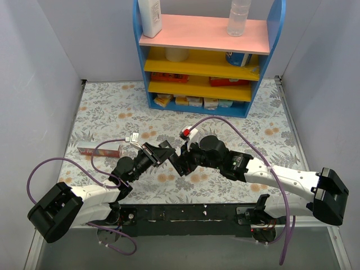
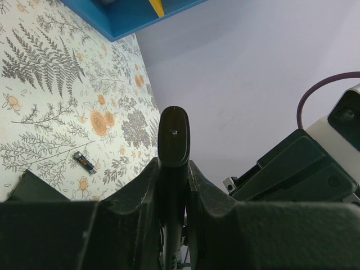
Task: Load the batteries into the remote control
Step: Load the battery into the remote control.
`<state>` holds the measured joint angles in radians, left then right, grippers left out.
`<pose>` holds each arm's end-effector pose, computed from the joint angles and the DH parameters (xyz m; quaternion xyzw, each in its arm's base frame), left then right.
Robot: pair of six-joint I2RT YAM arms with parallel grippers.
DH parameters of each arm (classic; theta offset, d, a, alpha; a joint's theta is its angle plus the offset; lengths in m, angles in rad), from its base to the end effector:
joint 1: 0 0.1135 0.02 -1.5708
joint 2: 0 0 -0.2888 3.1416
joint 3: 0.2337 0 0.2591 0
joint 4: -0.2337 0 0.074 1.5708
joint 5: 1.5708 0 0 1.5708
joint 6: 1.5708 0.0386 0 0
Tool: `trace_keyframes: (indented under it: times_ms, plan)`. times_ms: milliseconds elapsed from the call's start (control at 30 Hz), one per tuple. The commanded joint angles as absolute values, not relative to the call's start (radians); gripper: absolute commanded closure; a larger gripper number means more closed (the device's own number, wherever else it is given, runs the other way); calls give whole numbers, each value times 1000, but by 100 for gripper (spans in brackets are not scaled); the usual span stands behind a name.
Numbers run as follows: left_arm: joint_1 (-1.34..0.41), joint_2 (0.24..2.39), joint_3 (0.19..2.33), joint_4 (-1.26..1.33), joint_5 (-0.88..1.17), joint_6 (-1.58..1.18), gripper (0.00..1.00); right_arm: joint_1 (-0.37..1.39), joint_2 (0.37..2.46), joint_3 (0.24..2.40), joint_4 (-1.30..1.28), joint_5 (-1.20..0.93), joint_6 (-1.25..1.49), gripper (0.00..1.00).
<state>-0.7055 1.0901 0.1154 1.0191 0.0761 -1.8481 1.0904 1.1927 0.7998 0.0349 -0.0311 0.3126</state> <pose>0.1427 -0.1254 0.1997 -0.3504 0.5959 -0.6987 0.1841 0.1259 0.2441 0.3014 -0.3197 0.7569 0.3775 0.4270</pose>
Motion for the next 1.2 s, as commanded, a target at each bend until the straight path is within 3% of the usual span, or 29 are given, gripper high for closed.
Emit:
trace_keyframes:
  times_ms: [0,1167]
  plan:
    - [-707,1068,150,1065,71,-1896,100,1092,1201,753,101,-61,290,99]
    - [-707,966,118,1173,74,-1988,100,1080,1200,308,711,-21,480,99]
